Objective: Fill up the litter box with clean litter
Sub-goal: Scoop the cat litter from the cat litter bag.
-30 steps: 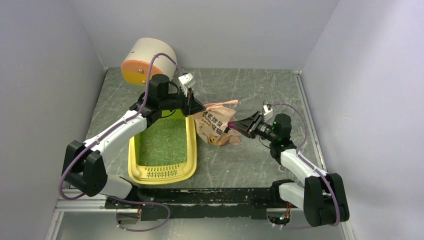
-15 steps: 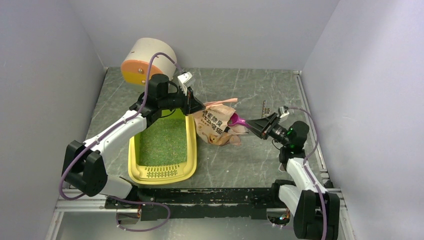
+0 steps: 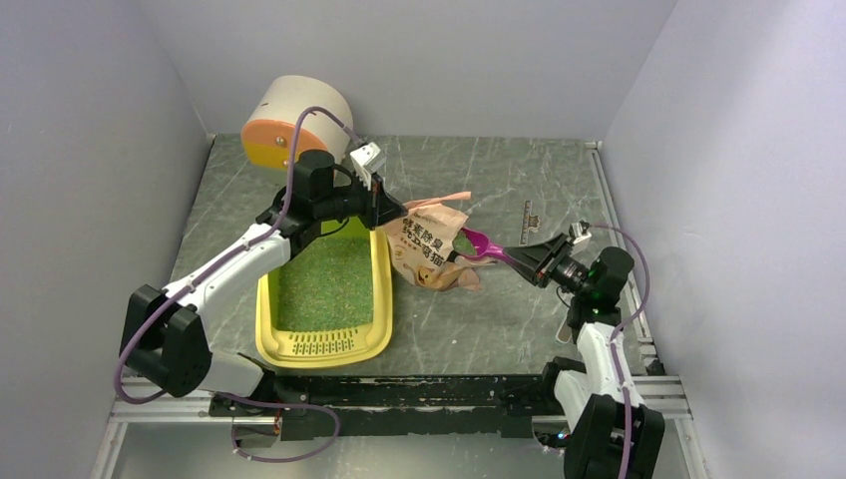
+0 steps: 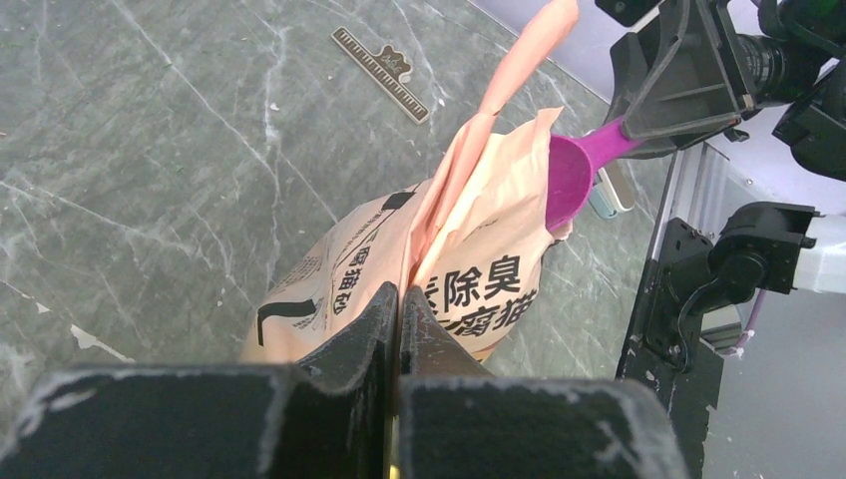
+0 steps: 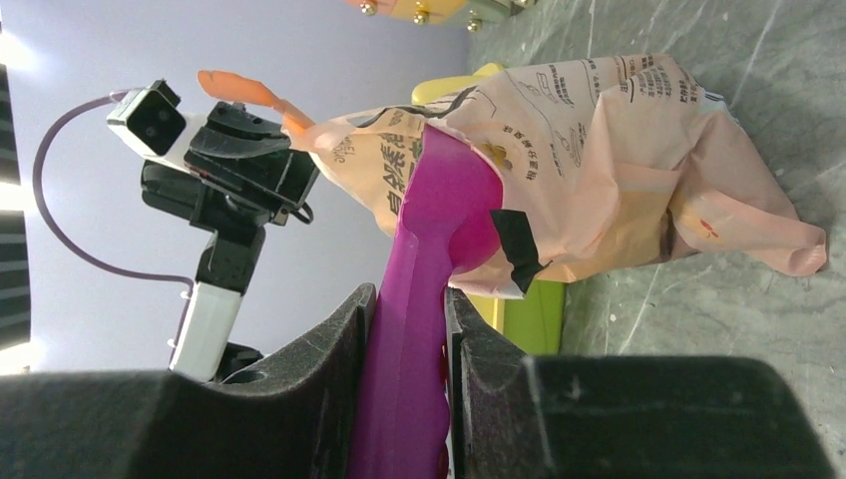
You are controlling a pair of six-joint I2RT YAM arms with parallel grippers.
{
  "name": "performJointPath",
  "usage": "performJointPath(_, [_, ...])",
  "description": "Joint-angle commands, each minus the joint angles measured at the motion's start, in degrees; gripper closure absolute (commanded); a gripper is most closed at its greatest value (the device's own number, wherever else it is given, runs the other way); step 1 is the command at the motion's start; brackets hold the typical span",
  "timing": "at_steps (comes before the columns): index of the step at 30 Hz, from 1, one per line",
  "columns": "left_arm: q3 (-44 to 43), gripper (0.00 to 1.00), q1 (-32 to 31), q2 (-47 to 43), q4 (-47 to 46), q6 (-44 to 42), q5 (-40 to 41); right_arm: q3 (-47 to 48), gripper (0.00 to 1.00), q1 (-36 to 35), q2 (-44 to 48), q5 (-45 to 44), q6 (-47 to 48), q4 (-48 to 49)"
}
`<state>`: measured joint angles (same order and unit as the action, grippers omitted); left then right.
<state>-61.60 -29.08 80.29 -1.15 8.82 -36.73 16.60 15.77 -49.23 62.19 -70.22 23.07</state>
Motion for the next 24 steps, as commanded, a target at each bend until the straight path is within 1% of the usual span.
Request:
performJointPath(1, [1.08,0.95,-0.01,-2.11,-2.48,1.78,1.91,-0.60,1.00,1.21,1.19,1.14,-2.39,0.43])
performJointPath(4, [1.14,0.95,-0.01,-2.08,-3.36,2.77,1.58,-3.46,1.00,-0.52,0.02,-1.91,-12.76,14.33])
performJointPath(5, [1.11,0.95,-0.01,-2.07,-3.52,3.04,1.39,-3.50,1.00,-1.94,-0.46,-2.69,-13.73,15.54])
performJointPath(7, [1.17,0.95,-0.01,-2.03,-4.07,3.50,1.12,-2.00,1.00,-5.96,-0.92,-4.11,-10.92,12.16])
performJointPath(9, [1.22,0.95,-0.01,-1.86,-4.65,4.01,1.05,0.23,1.00,-9.22,-1.13,-5.09,-5.24,5.44])
performJointPath(11, [1.22,0.95,-0.01,-1.72,-4.91,4.35,0.89,1.63,1.00,-7.92,-0.51,-4.65,-0.53,-1.11])
performJointPath(13, [0.93,0.95,-0.01,-1.79,-4.10,4.02,0.61,2.44,1.00,-3.45,0.74,-3.77,2.63,-5.55])
performJointPath(14, [0.92,0.95,-0.01,-2.03,-3.57,3.83,0.46,2.05,1.00,-2.74,1.10,-3.50,1.90,-4.47])
performJointPath(17, [1.47,0.95,0.00,-2.95,-3.57,3.81,0.70,0.23,1.00,-3.15,-0.22,-0.36,-3.03,3.02])
performJointPath(18, [1.36,0.95,-0.01,-3.07,-3.53,3.80,0.84,0.03,1.00,-2.68,-0.43,0.46,-3.19,2.76])
performJointPath(20, [0.91,0.95,0.10,-2.98,-2.90,3.64,0.52,0.98,1.00,0.10,1.05,0.40,0.53,-3.64])
performJointPath(21, [0.61,0.95,0.05,-2.87,-2.37,3.37,0.30,1.19,1.00,0.52,2.25,-0.73,0.85,-5.23])
performJointPath(24, [0.94,0.95,0.05,-3.09,-2.04,3.15,0.39,-1.42,1.00,-1.56,3.98,-0.47,-7.44,4.73])
